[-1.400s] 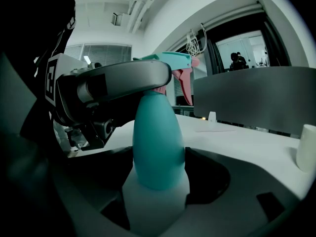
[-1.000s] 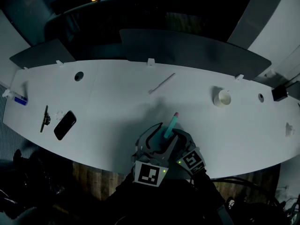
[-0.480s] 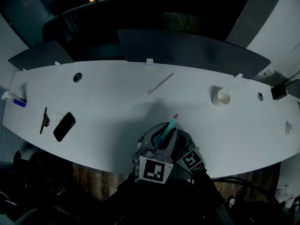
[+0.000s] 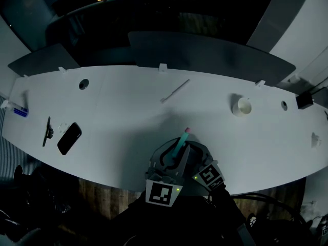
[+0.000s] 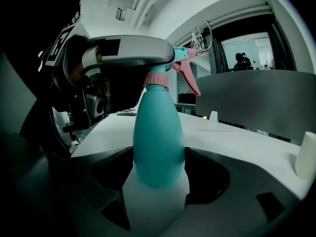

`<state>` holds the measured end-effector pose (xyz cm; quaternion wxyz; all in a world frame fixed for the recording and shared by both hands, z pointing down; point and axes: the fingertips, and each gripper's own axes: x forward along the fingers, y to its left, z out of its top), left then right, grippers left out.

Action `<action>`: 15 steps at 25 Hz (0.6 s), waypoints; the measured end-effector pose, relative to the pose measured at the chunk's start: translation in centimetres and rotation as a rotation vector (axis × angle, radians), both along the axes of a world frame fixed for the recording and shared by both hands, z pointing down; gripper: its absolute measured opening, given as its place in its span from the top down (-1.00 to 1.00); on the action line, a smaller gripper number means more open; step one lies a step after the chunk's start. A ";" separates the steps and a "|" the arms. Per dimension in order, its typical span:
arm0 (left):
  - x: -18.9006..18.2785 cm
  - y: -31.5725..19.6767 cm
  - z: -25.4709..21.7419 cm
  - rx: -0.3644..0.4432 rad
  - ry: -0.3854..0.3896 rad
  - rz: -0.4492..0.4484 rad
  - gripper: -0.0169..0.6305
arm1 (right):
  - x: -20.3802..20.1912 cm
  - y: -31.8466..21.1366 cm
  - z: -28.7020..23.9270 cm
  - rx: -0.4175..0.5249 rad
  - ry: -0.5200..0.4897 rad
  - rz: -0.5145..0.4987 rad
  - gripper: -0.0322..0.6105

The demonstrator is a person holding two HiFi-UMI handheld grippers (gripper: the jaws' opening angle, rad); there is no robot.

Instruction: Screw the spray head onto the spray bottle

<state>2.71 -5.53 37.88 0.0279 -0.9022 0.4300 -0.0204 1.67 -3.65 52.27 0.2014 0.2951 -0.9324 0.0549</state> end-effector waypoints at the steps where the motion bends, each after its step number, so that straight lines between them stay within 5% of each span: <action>1: 0.0 0.0 0.2 -0.002 -0.004 0.004 0.64 | 0.0 0.0 0.0 -0.002 -0.001 -0.001 -0.15; 5: 0.7 0.1 0.5 0.050 -0.085 0.016 0.62 | 0.1 -0.1 0.1 -0.013 -0.009 0.001 -0.15; 9: 0.5 0.4 0.4 0.115 -0.075 0.030 0.61 | 0.0 0.0 0.2 -0.024 -0.018 -0.029 -0.15; 15: 0.5 1.3 0.6 0.094 -0.050 0.115 0.61 | 0.3 1.1 -0.1 -0.153 -0.091 -0.283 -0.12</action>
